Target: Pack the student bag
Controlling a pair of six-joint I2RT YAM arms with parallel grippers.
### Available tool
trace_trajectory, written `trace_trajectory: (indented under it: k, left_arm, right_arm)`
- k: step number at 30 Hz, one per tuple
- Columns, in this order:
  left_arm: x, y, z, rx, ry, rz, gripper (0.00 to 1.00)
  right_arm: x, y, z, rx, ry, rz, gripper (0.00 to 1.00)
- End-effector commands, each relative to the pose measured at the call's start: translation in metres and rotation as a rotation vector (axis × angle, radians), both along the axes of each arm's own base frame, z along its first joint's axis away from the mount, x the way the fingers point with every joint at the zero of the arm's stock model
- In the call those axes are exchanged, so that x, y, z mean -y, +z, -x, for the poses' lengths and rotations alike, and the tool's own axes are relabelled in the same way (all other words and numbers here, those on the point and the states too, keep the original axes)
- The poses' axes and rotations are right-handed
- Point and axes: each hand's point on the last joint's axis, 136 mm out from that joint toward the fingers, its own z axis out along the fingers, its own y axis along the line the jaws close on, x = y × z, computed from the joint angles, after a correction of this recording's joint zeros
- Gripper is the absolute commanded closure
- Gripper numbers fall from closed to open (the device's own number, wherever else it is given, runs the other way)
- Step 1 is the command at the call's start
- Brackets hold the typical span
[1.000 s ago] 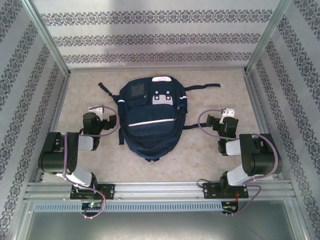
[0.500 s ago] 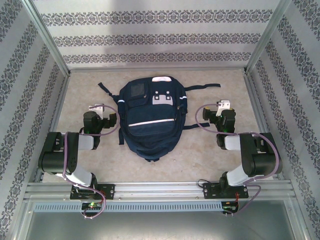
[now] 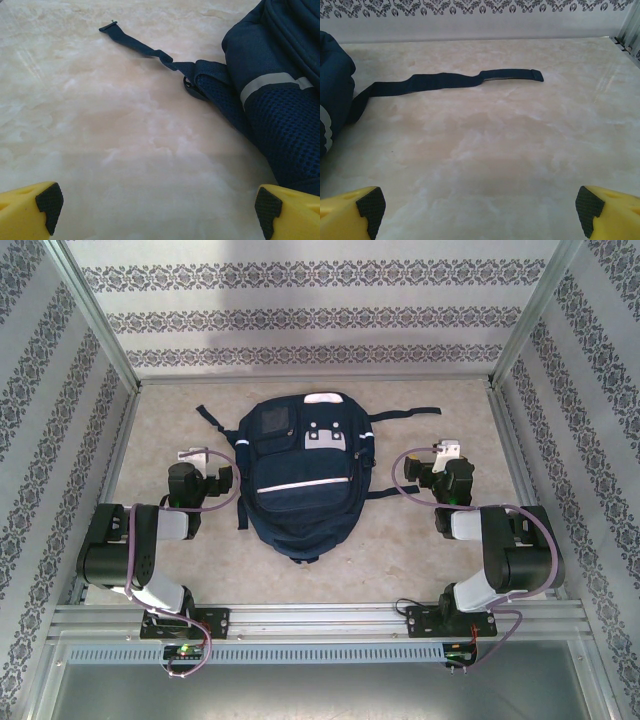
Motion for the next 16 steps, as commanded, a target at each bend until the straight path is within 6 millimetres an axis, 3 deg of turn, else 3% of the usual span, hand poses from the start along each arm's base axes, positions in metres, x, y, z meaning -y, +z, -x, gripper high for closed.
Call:
trace_trajectory:
  k: [1,16]
  left_arm:
    - [0.0025,0.0122,-0.0077,0.048,-0.01,-0.019,0.01]
    - [0.0036,0.012,-0.0079,0.046,-0.017,-0.019,0.01]
  right_arm:
    - [-0.0035,0.0083,-0.0017,0.026,0.023,0.003,0.02]
    - [-0.0036,0.0085,-0.0017,0.026,0.022,0.005,0.02]
